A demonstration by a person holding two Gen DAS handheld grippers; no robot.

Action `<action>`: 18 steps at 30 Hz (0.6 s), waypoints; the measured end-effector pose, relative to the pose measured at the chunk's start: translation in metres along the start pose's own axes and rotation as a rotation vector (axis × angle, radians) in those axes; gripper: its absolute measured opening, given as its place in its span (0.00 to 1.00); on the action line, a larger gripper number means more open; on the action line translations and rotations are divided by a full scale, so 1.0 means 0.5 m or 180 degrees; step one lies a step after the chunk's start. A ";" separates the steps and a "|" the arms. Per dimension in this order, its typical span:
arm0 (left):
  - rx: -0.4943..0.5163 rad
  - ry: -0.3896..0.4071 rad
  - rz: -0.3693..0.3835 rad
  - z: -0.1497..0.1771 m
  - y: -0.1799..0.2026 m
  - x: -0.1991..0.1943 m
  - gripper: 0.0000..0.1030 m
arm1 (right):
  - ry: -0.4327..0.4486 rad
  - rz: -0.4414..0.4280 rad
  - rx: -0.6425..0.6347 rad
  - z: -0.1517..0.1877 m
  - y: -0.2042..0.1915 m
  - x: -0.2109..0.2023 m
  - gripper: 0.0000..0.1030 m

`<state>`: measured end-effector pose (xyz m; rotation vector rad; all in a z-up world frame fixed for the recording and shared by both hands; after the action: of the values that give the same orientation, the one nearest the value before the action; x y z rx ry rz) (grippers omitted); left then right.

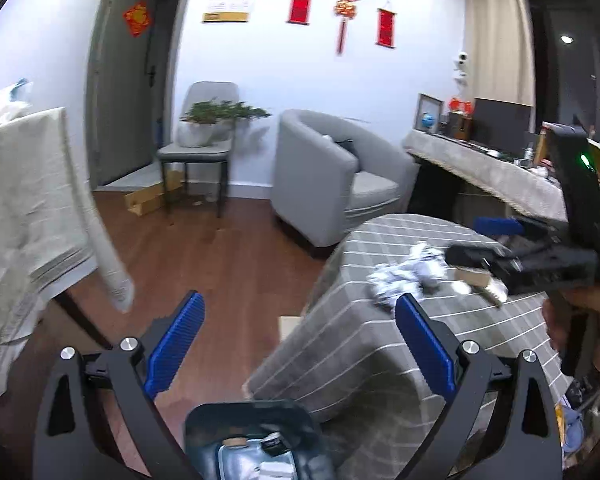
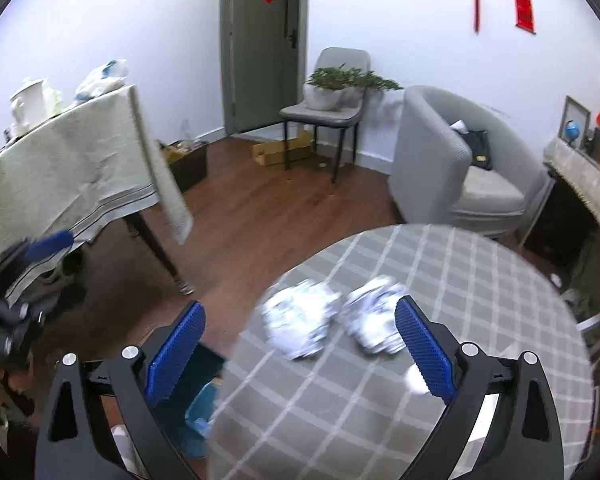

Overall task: Collect trash
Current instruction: 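Move the left tool to the crumpled foil ball and close on it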

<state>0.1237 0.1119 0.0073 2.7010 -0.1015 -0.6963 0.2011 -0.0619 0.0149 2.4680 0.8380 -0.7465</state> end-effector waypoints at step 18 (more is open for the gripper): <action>0.0194 -0.0502 0.0310 0.049 0.126 0.228 0.95 | -0.0226 -0.0549 0.0383 0.032 0.134 0.107 0.94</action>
<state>0.2131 0.0277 -0.0429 2.6739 -0.2957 -0.8886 0.2752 -0.0967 -0.0154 2.4789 1.0160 -0.9652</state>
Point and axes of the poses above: each gripper's, at about its wrist camera, not at the fingertips, and x roughly the way its jaws point, y to its right, z to its underside, the point moved 5 cm from there along x, roughly the way its jaws point, and after that the axes turned 15 degrees about -x, right-handed, at the moved point
